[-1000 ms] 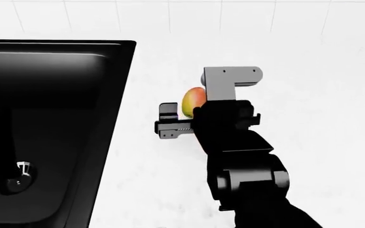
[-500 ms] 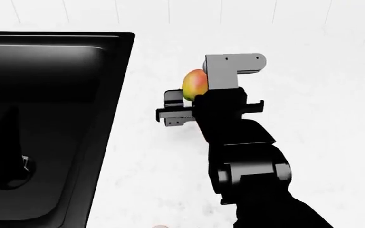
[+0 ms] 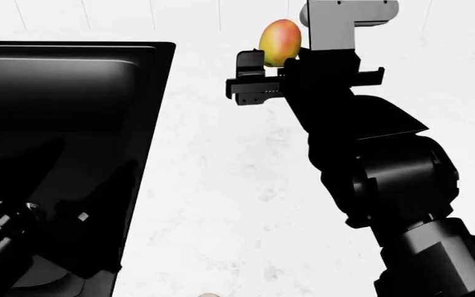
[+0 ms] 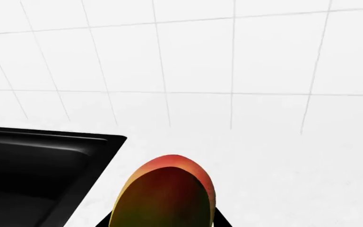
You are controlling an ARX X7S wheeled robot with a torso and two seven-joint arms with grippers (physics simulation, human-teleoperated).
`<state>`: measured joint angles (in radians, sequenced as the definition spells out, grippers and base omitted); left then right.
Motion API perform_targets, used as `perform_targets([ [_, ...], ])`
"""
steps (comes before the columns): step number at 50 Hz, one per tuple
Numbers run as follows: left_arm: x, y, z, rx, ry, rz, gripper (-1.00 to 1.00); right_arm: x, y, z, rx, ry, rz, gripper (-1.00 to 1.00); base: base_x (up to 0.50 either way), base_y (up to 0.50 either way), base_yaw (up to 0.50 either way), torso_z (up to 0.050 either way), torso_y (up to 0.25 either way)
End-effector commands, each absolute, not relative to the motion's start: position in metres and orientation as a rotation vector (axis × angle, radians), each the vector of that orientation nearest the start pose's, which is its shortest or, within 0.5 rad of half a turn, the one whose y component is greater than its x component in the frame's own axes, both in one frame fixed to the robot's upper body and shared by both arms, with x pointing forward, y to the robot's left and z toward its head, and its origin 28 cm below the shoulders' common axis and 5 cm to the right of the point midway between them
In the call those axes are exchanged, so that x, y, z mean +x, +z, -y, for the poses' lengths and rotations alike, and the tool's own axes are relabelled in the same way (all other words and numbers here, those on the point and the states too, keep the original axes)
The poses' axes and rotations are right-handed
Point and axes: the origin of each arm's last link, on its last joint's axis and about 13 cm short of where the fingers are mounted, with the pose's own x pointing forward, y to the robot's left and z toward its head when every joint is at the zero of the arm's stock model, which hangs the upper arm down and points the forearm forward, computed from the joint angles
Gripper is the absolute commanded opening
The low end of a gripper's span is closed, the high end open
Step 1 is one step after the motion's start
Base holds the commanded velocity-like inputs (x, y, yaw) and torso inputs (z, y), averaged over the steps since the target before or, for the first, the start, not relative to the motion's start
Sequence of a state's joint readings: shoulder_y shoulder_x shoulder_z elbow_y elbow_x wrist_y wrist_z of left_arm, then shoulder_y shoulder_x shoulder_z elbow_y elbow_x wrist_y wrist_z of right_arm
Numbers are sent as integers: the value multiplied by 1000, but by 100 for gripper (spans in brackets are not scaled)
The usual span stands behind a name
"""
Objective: There is a mixed pile of frozen fruits and vegetables on the counter. Locate all the frozen vegetables and place the items in a bowl on the counter. Take all the frozen fruits and defrost them in a running sink.
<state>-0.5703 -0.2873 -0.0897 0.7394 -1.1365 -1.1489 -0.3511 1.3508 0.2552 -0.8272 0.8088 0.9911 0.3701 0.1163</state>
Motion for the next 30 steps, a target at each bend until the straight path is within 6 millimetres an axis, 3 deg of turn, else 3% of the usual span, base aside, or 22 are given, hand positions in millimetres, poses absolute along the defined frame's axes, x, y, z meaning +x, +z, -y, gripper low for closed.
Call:
perform_targets([
  [1,216,214,-194,-194,-618,-9,100,408,252,103,38,247,-69,-100,0,0,0,0,0],
  [30,215,208,-176,-197,-745,-63,100,402,242,100,45,271,-84,-100,0,0,0,0,0],
])
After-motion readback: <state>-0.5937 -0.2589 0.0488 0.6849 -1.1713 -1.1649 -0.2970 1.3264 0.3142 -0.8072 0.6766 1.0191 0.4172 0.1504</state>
